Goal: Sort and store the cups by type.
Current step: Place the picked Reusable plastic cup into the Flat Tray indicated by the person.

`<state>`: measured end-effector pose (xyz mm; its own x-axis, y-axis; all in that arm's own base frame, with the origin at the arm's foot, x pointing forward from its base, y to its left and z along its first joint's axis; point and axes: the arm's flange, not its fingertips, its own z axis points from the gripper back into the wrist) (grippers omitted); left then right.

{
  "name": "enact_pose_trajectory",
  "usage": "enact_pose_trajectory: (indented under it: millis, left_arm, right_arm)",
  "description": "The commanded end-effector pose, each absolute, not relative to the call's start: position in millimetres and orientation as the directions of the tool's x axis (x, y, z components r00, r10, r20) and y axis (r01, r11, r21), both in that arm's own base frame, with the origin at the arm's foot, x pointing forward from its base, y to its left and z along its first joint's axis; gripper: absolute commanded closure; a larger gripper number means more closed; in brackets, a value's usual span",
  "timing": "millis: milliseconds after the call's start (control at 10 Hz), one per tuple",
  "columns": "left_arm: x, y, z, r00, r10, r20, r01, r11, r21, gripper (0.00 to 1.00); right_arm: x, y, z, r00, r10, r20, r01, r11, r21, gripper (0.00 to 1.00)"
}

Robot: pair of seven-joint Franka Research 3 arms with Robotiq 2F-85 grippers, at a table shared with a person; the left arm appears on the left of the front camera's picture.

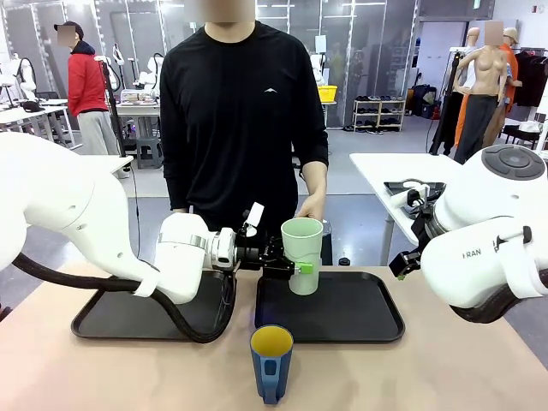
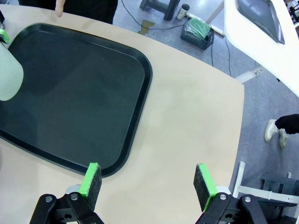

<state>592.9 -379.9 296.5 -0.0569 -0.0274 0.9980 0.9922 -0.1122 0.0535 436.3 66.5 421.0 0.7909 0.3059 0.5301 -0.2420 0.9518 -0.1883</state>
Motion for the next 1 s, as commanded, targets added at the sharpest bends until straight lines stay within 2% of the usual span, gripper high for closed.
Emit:
enact_pose_trajectory:
  millis: [0, 100, 200, 700, 900]
  left_arm:
    - [589, -377, 301, -0.063, -0.029, 0.998, 0.992, -0.111, 0.06, 0.15]
    - [593, -380, 296, -0.057, -0.027, 0.998, 0.992, -0.112, 0.054, 0.15]
    - [596, -381, 285, 0.005, 0.005, 1.0, 0.994, -0.108, -0.004, 0.15]
    - [599, -377, 239, -0.031, 0.003, 1.0, 0.992, -0.121, 0.031, 0.15]
    - [600, -375, 224, -0.007, -0.002, 1.0, 0.993, -0.114, 0.007, 0.15]
  right_arm:
    - [436, 67, 420, 0.79, 0.311, 0.529, -0.245, 0.95, -0.192, 0.0]
    - [436, 67, 420, 0.79, 0.311, 0.529, -0.245, 0.95, -0.192, 0.0]
    - [436, 67, 420, 0.79, 0.311, 0.529, -0.245, 0.95, -0.192, 0.0]
    - [436, 67, 420, 0.79, 0.311, 0.529, -0.245, 0.95, -0.192, 0.0]
    - [436, 67, 420, 0.79, 0.311, 0.529, -0.245, 0.95, -0.192, 0.0]
